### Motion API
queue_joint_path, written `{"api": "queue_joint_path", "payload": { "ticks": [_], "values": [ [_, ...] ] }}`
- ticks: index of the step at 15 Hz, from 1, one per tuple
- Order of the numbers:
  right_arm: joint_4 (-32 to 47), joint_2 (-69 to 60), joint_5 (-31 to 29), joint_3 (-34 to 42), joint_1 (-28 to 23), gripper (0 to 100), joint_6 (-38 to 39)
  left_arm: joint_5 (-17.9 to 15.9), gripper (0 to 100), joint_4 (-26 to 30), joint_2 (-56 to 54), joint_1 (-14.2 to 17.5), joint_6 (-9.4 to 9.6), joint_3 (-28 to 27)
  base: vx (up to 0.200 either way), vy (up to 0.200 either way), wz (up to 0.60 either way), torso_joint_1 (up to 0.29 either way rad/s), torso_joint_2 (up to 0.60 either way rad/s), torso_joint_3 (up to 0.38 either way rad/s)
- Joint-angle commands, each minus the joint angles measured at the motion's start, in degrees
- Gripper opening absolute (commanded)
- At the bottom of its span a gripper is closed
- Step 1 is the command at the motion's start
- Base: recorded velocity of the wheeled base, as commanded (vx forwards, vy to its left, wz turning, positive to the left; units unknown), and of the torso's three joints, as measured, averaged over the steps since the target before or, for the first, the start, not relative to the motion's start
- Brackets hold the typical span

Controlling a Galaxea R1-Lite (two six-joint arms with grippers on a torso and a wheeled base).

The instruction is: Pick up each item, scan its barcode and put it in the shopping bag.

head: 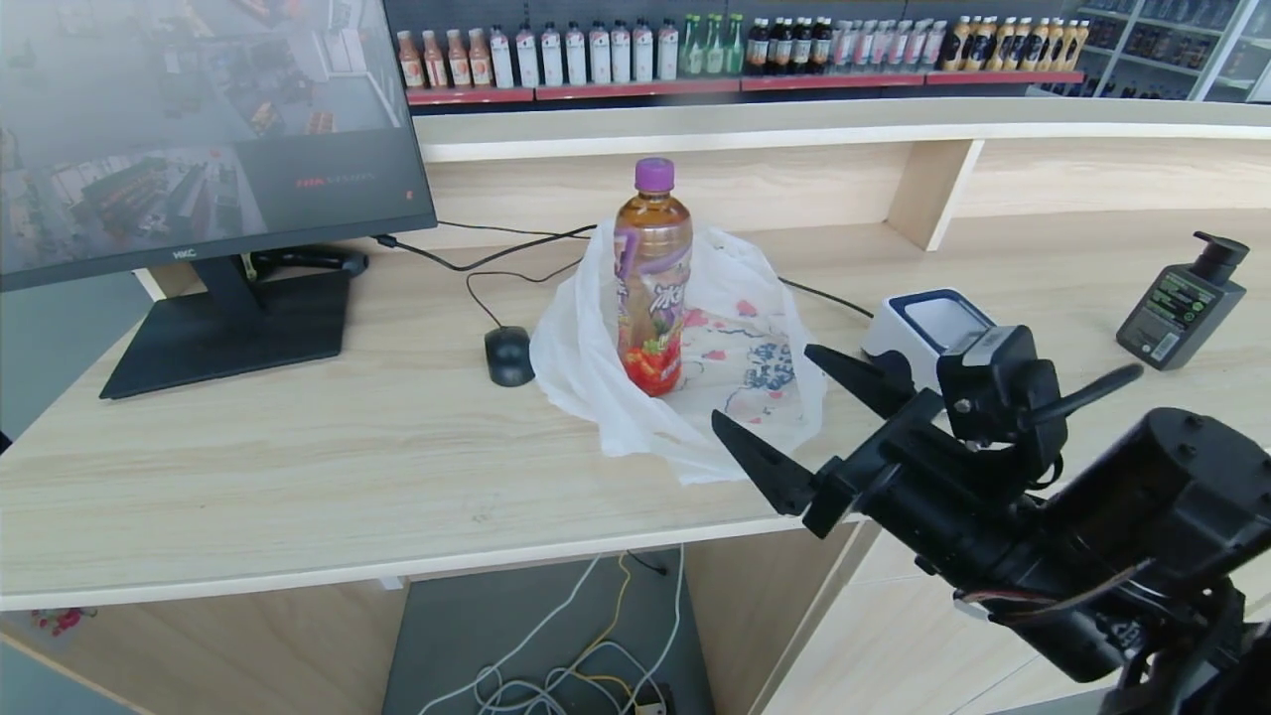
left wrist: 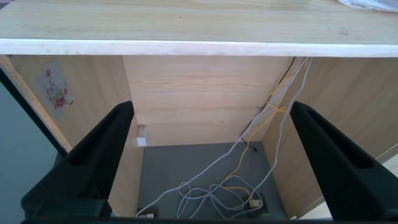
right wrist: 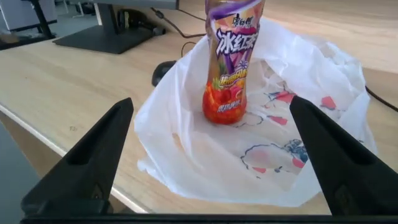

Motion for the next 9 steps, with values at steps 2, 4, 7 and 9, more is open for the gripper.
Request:
{"api": "queue_joint_path", "payload": {
  "ticks": [2, 4, 7, 9],
  "values": [
    [-0.17, -7.06, -0.01, 7.28, 0.47, 100, 0.03, 0.01, 100, 0.0, -0.02, -0.01, 0.04, 0.0, 0.0, 0.0, 0.0, 0.0, 0.0, 0.0],
    [-0.17, -8.03, -0.27, 7.55, 0.91, 100, 1.0, 0.01, 100, 0.0, -0.02, -0.01, -0.04, 0.0, 0.0, 0.0, 0.0, 0.0, 0.0, 0.0],
    [-0.17, -8.2, -0.36, 9.74, 0.91, 100, 3.28, 0.01, 100, 0.0, -0.02, -0.01, -0.13, 0.0, -0.067, 0.0, 0.0, 0.001, 0.0, 0.001],
    [-0.17, -8.2, -0.36, 9.66, 0.12, 100, 3.28, 0.01, 100, 0.0, -0.02, -0.01, -0.13, 0.0, 0.0, 0.0, 0.0, 0.0, 0.0, 0.0]
  ]
}}
